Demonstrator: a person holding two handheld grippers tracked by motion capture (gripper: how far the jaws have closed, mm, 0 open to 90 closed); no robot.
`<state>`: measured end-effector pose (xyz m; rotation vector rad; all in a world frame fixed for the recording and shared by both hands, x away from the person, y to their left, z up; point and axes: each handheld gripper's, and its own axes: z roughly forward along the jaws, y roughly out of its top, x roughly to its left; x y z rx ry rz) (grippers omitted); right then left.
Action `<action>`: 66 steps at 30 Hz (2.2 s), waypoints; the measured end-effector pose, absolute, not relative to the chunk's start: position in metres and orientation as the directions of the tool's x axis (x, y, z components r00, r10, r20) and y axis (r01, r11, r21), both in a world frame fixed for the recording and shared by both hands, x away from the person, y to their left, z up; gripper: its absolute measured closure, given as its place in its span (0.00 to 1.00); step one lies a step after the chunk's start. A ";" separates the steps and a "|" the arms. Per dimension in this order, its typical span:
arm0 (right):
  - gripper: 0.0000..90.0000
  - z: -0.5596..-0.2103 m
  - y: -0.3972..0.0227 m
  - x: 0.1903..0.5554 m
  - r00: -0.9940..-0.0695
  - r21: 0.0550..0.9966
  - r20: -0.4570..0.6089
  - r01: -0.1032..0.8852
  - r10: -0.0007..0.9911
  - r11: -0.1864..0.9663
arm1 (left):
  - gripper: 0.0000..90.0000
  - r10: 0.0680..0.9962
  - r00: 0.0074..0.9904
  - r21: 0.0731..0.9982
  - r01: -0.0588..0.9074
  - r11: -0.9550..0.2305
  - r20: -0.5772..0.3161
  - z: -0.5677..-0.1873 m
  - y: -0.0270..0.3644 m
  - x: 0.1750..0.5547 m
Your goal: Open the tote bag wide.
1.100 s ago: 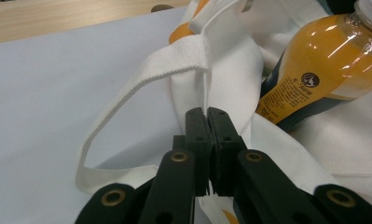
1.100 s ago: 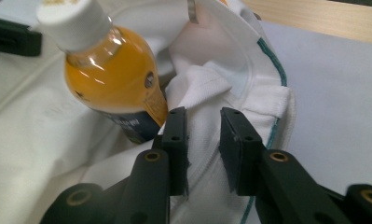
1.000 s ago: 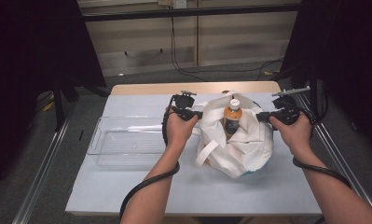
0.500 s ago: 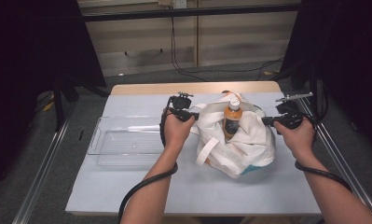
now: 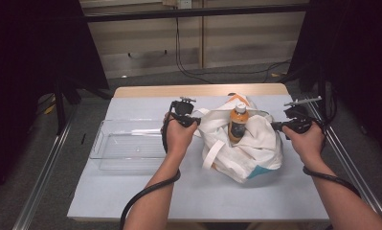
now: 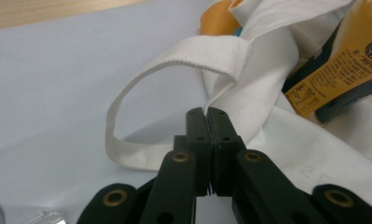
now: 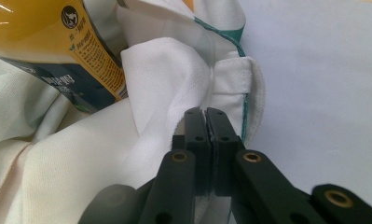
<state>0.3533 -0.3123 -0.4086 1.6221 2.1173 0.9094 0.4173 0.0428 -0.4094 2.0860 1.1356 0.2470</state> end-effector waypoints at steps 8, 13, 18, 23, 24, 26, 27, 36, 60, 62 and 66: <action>0.99 -0.413 -0.315 0.352 -0.302 0.649 0.126 0.745 0.945 0.151 | 0.99 0.789 0.588 0.680 0.652 -0.334 -0.176 -0.414 0.047 0.417; 0.99 -0.419 -0.317 0.352 -0.295 0.647 0.137 0.749 0.946 0.140 | 0.99 0.789 0.583 0.682 0.658 -0.318 -0.195 -0.416 0.048 0.417; 0.99 -0.425 -0.318 0.351 -0.298 0.647 0.129 0.748 0.946 0.147 | 0.99 0.787 0.585 0.679 0.660 -0.323 -0.194 -0.416 0.047 0.416; 0.99 -0.428 -0.318 0.352 -0.297 0.644 0.130 0.751 0.946 0.147 | 0.99 0.789 0.585 0.674 0.662 -0.329 -0.190 -0.418 0.046 0.416; 0.99 -0.428 -0.318 0.352 -0.296 0.647 0.128 0.749 0.947 0.146 | 0.99 0.792 0.580 0.673 0.665 -0.325 -0.192 -0.419 0.046 0.416; 0.99 -0.429 -0.318 0.351 -0.295 0.649 0.126 0.747 0.947 0.146 | 0.99 0.790 0.582 0.671 0.665 -0.327 -0.192 -0.420 0.046 0.416; 0.99 -0.430 -0.318 0.351 -0.295 0.651 0.131 0.746 0.946 0.142 | 0.99 0.790 0.582 0.674 0.663 -0.326 -0.191 -0.421 0.046 0.416; 0.99 -0.436 -0.319 0.350 -0.294 0.654 0.139 0.744 0.946 0.136 | 0.98 0.790 0.581 0.664 0.672 -0.328 -0.198 -0.428 0.044 0.415; 0.78 -0.423 -0.320 0.350 -0.288 0.694 0.128 0.710 0.949 0.122 | 0.98 0.784 0.571 0.669 0.684 -0.291 -0.244 -0.423 0.045 0.419; 0.76 -0.418 -0.321 0.351 -0.293 0.710 0.115 0.692 0.949 0.127 | 0.98 0.781 0.574 0.670 0.682 -0.291 -0.245 -0.422 0.044 0.419; 0.73 -0.408 -0.320 0.352 -0.296 0.722 0.111 0.680 0.949 0.128 | 0.98 0.780 0.578 0.676 0.676 -0.291 -0.242 -0.419 0.043 0.418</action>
